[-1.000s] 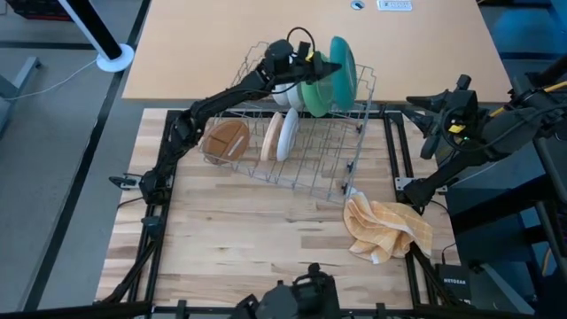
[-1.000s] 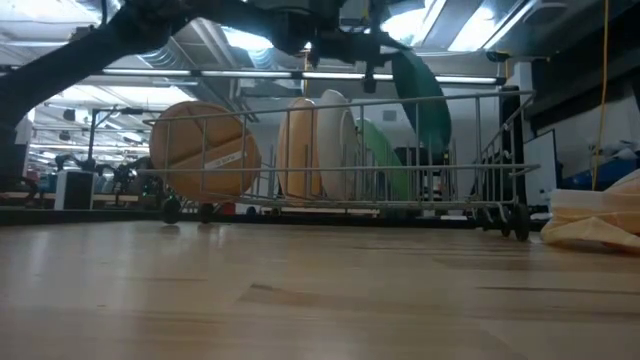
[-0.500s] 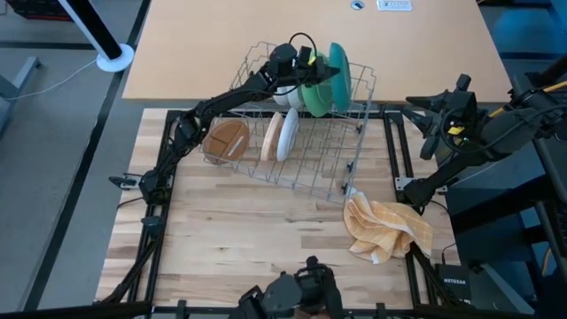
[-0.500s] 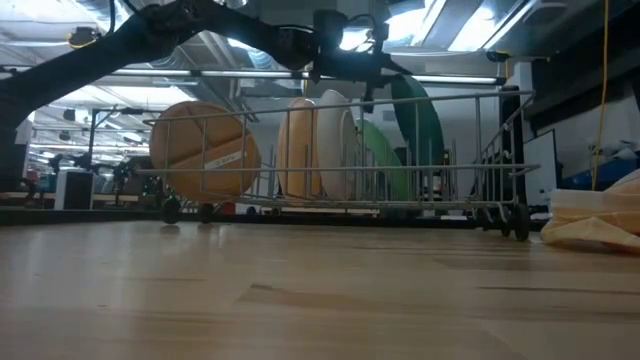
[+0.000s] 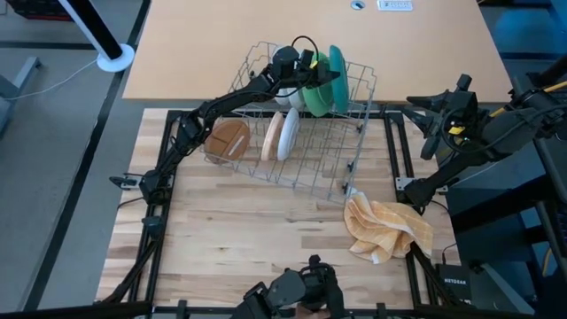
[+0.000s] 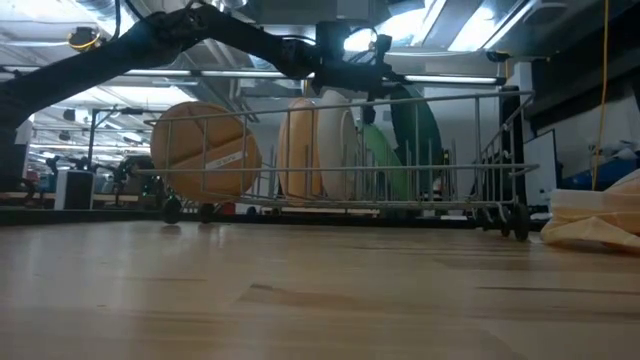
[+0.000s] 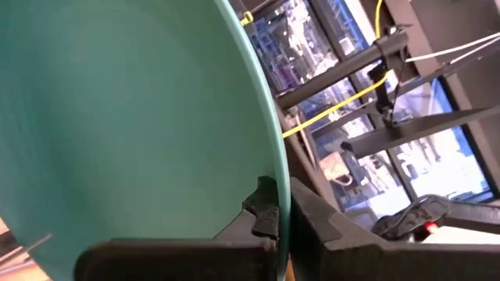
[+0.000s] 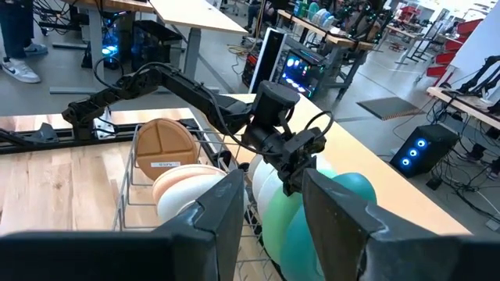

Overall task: Sort dishes
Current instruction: Put the dark green plate in the dish rack

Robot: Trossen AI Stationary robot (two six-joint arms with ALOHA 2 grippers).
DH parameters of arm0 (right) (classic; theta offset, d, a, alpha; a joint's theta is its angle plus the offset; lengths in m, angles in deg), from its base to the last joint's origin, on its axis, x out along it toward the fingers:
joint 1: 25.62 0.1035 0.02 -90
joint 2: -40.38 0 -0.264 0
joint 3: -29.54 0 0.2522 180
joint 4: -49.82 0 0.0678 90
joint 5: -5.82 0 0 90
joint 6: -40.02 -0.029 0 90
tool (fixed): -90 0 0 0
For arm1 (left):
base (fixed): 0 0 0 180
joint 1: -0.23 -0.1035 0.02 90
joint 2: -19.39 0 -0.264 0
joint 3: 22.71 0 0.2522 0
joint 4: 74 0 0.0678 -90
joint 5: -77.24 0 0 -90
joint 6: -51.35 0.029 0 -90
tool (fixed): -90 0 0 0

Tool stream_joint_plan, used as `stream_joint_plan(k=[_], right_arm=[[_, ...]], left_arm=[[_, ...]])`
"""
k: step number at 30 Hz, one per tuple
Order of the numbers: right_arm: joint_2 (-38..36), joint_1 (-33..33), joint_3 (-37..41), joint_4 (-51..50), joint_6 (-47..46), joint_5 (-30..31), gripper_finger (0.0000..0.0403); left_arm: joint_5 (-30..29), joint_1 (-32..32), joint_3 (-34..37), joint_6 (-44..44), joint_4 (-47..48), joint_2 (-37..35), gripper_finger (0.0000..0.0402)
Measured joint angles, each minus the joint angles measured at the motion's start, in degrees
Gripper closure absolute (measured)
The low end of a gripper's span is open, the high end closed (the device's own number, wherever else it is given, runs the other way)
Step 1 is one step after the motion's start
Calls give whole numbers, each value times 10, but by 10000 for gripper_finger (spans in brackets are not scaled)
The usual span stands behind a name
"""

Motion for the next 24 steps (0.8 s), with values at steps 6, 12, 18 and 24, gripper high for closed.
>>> stream_joint_plan(k=[6, 12, 18, 24], right_arm=[[0, 0, 0, 0, 0, 0, 265], [0, 0, 0, 0, 12, 0, 265], [0, 0, 0, 0, 25, 0, 265], [0, 0, 0, 0, 26, 0, 265]], left_arm=[[34, 0, 1, -18, -53, 3, 401], [40, -5, 0, -40, -104, 0, 401], [39, -9, 0, -7, -33, 2, 401], [38, -8, 0, -4, -28, 2, 401]])
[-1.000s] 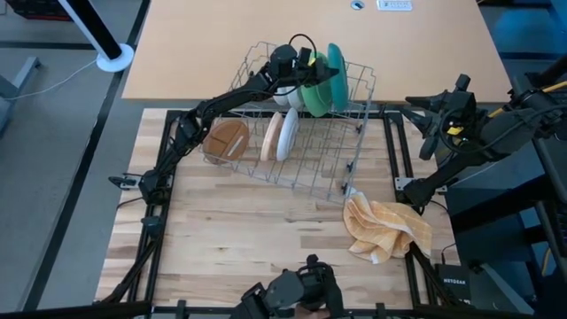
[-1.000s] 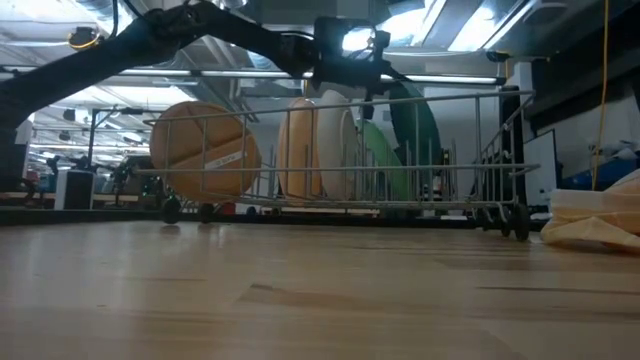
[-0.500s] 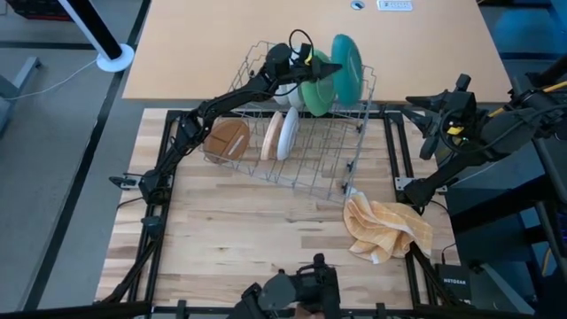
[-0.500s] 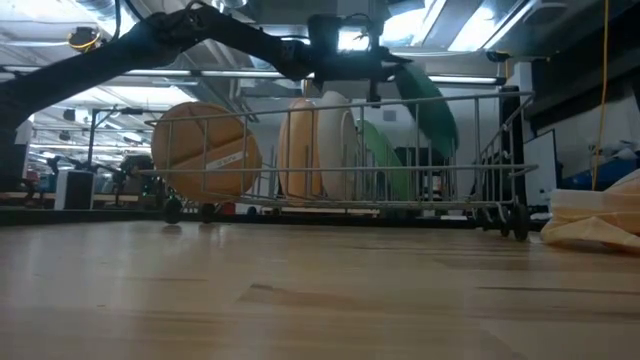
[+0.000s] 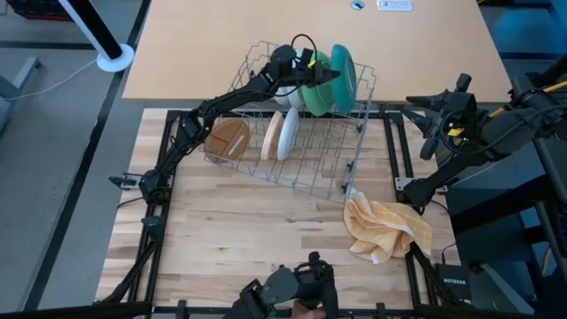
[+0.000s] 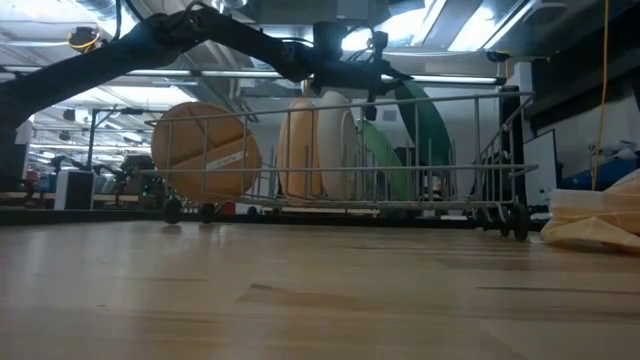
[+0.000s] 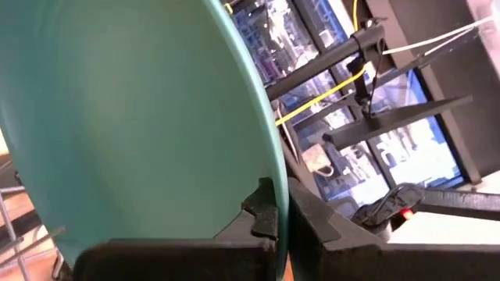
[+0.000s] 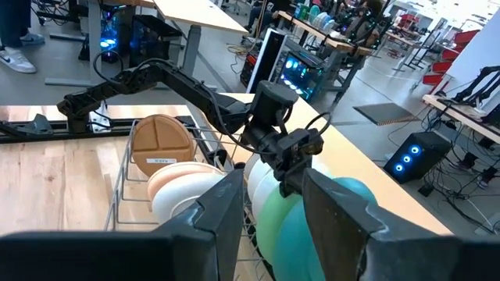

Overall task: Sort dishes
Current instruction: Put the dark green plate in the dish rack

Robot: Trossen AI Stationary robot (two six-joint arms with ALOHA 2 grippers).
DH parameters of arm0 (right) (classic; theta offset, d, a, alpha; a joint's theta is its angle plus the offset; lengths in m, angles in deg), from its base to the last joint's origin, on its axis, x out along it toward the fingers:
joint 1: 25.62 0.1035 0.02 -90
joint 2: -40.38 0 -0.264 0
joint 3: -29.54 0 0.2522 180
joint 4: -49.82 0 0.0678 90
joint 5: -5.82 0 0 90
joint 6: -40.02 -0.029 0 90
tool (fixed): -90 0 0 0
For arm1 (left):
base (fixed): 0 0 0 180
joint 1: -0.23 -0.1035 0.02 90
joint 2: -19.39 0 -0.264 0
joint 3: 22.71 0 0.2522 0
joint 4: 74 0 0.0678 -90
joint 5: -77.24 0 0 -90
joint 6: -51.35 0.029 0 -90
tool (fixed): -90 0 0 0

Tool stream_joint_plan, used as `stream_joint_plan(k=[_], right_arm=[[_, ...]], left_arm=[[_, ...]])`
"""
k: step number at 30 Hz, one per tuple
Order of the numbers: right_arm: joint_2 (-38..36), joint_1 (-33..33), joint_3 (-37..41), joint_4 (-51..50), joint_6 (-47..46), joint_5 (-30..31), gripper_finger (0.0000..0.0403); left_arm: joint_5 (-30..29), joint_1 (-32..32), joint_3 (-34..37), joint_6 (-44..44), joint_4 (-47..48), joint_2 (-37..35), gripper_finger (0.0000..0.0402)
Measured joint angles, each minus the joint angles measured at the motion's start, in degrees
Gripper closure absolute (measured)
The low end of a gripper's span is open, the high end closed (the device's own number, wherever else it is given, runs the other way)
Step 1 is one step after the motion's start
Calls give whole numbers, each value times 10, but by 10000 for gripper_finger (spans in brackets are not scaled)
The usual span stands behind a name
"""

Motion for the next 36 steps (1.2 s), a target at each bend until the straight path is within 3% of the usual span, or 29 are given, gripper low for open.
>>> stream_joint_plan(k=[7, 24, 36], right_arm=[[0, 0, 0, 0, 0, 0, 265], [0, 0, 0, 0, 0, 0, 265], [0, 0, 0, 0, 0, 0, 265]], left_arm=[[-4, -7, 0, -45, -64, -1, 401], [-8, -7, 0, 11, 36, -2, 401], [-59, 1, -1, 45, 47, -2, 378]])
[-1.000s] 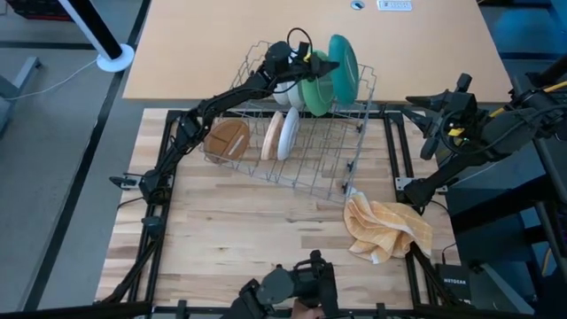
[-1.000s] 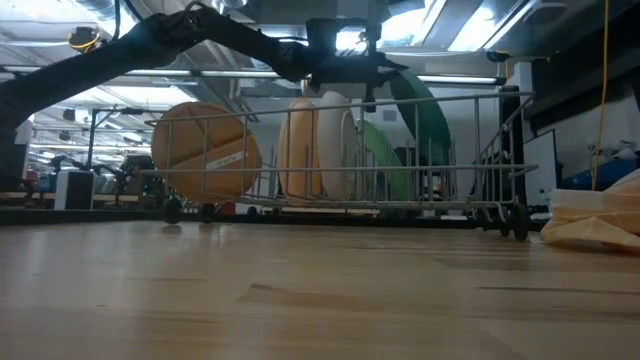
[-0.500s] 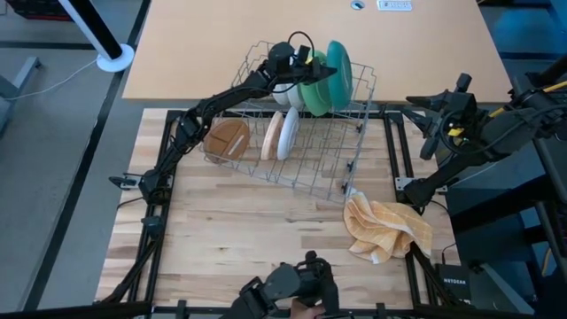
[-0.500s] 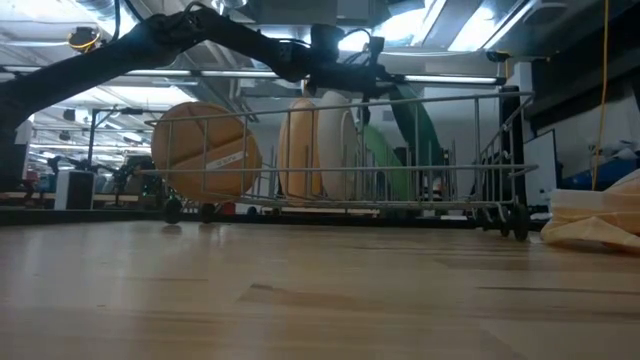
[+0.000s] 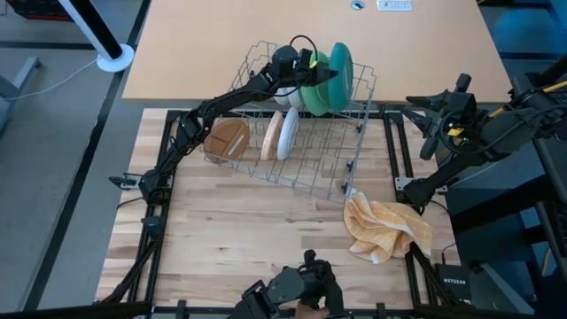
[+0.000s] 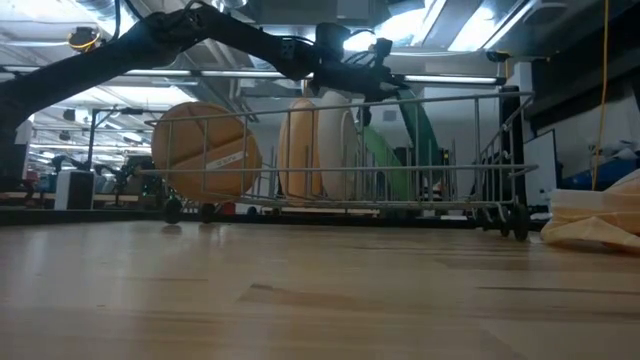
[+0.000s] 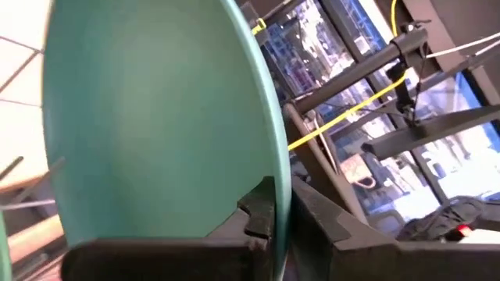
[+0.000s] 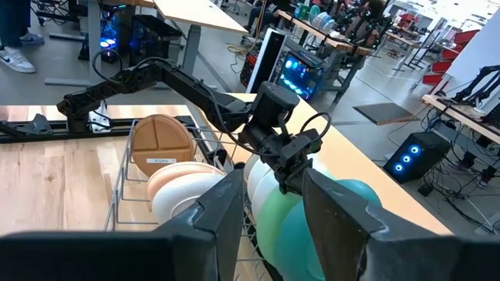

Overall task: Sort dishes
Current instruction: Put the dark green plate in the dish rack

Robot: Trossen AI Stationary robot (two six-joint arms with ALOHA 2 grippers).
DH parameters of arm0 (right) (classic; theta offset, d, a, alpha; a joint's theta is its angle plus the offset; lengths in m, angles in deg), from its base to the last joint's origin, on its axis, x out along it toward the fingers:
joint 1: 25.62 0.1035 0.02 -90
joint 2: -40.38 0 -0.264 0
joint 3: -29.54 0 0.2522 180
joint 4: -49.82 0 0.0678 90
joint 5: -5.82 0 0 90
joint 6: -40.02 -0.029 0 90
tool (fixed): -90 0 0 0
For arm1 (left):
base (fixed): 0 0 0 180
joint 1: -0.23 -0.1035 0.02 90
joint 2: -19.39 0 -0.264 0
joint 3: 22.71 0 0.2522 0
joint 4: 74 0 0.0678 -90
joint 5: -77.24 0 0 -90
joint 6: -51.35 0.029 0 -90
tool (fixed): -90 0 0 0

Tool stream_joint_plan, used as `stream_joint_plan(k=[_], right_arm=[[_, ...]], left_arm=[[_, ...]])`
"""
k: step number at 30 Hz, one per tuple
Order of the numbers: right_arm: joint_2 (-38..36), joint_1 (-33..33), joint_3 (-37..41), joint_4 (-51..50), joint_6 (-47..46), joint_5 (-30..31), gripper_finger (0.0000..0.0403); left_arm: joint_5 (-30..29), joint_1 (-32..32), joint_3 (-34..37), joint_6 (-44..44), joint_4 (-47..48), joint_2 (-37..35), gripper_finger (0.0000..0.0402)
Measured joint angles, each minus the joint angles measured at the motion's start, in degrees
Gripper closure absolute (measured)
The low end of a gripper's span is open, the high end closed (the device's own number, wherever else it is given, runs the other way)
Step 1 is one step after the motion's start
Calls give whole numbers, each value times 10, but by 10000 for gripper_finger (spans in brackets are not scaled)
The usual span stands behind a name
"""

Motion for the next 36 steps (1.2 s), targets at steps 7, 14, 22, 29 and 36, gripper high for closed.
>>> stream_joint_plan(k=[7, 14, 22, 29, 36], right_arm=[[0, 0, 0, 0, 0, -1, 265], [0, 0, 0, 0, -1, -2, 265], [0, 0, 0, 0, -2, -2, 265], [1, 0, 0, 0, -6, -2, 265], [21, 0, 5, 1, -36, 35, 265]], left_arm=[[-69, 13, 1, 34, 4, 0, 355], [-110, 13, 1, 25, 2, 0, 325], [-207, 13, 1, -15, -4, 0, 306], [-232, 16, 1, -33, -13, 0, 312], [-236, 24, 2, -33, -14, 2, 320]])
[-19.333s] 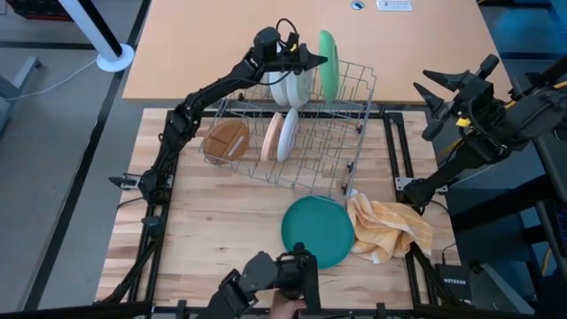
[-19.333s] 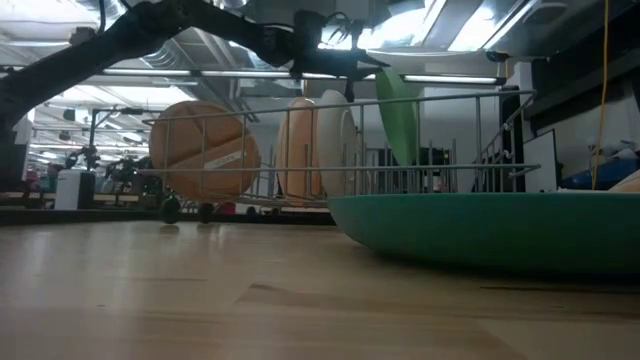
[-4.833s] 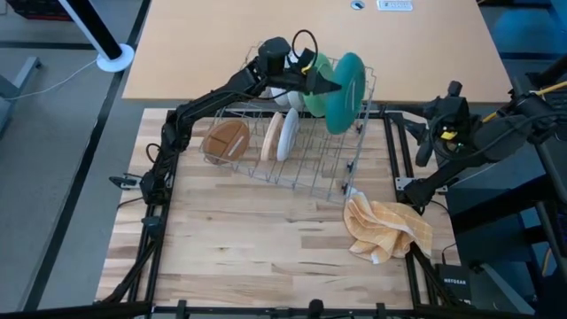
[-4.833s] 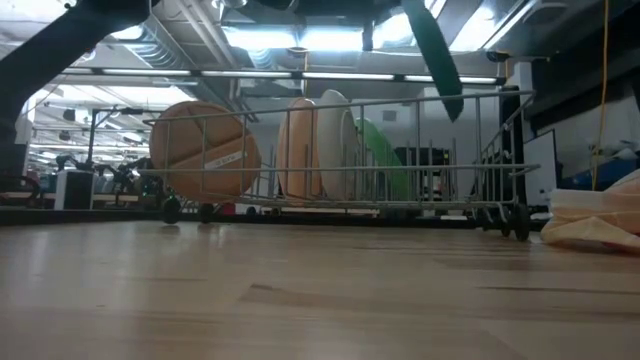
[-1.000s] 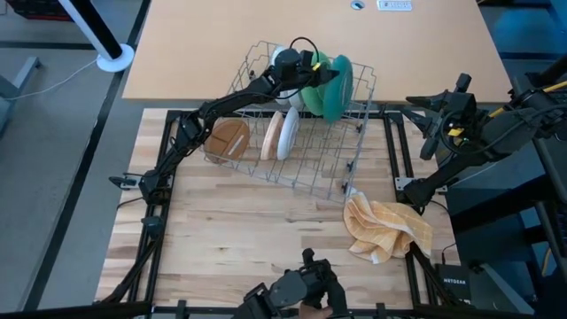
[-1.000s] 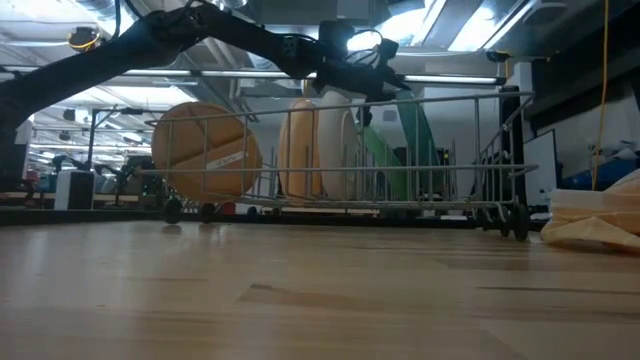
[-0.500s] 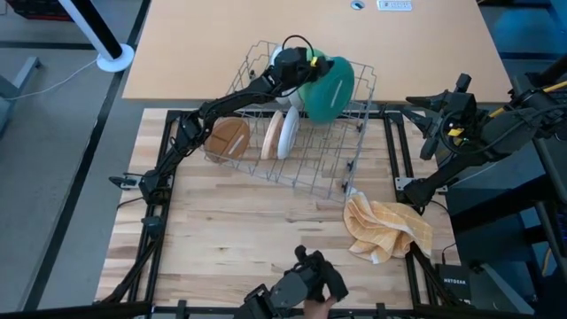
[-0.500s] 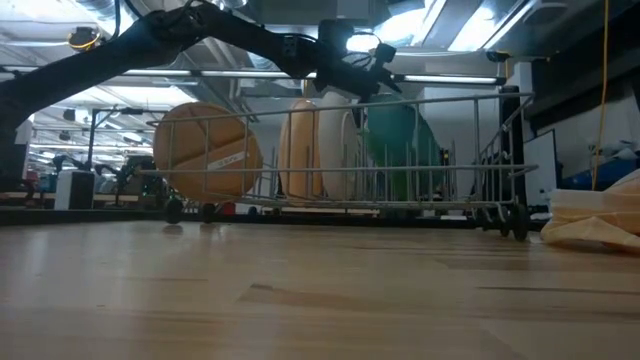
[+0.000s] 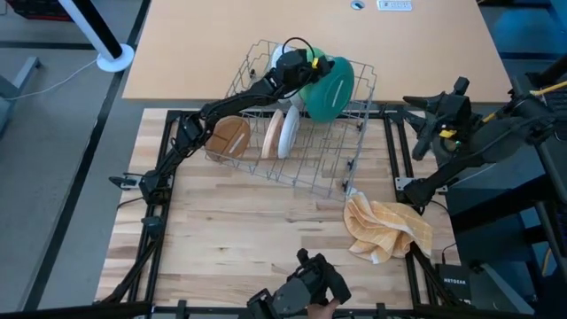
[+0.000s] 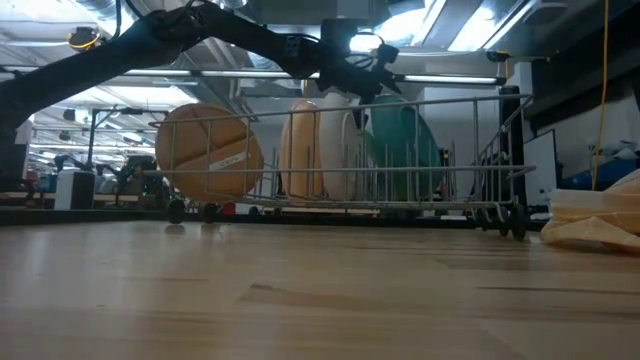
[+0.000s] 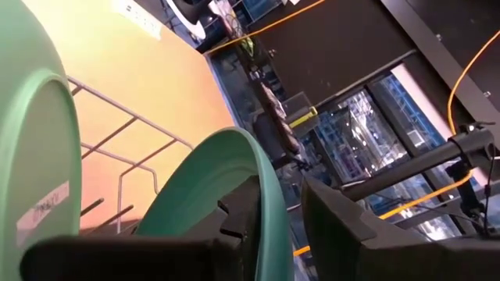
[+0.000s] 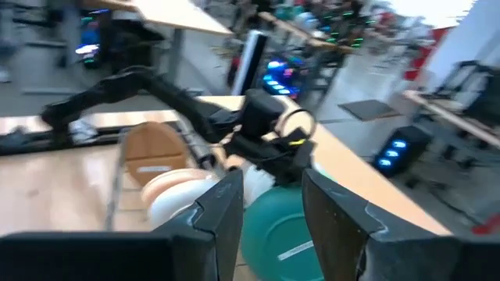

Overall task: Sort dishes
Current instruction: Put the dark green plate in the dish rack

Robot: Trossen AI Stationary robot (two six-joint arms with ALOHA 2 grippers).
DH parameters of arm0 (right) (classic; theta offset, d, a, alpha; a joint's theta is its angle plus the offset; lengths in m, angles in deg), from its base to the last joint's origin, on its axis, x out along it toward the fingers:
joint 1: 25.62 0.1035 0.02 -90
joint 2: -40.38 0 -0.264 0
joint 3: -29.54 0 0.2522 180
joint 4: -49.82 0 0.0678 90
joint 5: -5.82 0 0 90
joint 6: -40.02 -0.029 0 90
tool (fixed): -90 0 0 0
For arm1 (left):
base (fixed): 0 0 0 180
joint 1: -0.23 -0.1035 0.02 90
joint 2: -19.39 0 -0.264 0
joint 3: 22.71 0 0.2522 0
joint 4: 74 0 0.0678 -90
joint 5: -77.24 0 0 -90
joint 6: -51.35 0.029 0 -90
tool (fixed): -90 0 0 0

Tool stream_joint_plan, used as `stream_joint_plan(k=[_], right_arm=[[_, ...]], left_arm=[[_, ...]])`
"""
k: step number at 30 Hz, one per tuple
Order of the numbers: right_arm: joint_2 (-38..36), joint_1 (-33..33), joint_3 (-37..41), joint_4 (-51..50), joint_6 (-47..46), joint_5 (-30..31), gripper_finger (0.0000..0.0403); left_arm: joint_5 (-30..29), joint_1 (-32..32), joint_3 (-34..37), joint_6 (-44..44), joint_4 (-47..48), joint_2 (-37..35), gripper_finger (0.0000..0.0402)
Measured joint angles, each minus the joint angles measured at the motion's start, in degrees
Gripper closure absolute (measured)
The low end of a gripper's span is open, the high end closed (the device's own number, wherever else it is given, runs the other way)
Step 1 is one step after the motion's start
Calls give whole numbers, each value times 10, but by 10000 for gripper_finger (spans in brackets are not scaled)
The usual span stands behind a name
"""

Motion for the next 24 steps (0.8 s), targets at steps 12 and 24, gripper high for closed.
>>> stream_joint_plan(k=[12, 24], right_arm=[[-6, -177, 104, 1, -119, -59, 265], [-4, -394, 248, 155, 58, -416, 265]], left_arm=[[-8, 0, 0, -18, -2, 0, 321], [-8, 0, 0, -19, -3, 0, 321]])
